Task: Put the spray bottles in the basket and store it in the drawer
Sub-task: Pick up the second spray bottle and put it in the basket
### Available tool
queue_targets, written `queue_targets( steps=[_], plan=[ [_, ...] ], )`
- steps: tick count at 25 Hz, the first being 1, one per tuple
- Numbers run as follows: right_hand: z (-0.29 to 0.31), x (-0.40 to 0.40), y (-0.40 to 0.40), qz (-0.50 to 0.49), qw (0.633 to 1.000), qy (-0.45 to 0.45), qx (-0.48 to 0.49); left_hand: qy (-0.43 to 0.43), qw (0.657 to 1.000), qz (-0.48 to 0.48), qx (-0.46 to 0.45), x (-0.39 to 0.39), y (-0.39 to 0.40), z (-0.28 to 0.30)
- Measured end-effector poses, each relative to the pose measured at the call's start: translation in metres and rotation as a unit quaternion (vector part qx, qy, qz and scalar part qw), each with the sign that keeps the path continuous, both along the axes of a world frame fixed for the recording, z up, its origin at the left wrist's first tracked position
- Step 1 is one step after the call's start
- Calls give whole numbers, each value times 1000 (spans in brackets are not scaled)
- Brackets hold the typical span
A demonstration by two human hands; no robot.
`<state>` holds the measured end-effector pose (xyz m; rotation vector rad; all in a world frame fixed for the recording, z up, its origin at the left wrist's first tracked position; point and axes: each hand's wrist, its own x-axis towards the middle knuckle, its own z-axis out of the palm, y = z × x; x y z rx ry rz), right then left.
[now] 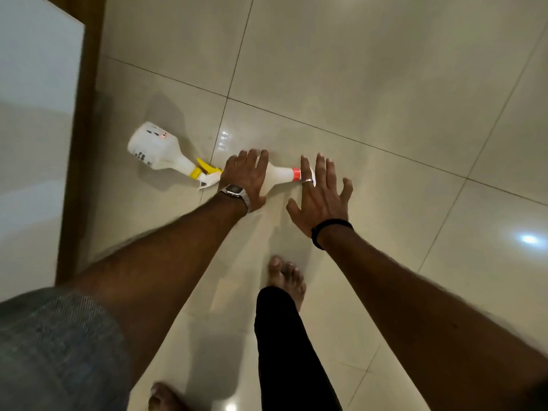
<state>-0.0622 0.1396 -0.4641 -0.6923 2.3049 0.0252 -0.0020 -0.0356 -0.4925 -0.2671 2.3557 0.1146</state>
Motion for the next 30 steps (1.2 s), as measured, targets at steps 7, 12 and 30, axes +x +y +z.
queue_targets(
  steps=[7, 12, 30],
  plan=[
    [22, 7, 8, -50, 998, -43, 4, 46, 998, 35, 32, 18, 11, 28],
    [106, -17, -13, -122, 988, -18, -90, 82, 987, 129, 53, 33, 10, 123],
    [409, 169, -245, 119, 899, -163, -389, 265, 812, 516, -68, 292, -111, 401]
  ],
)
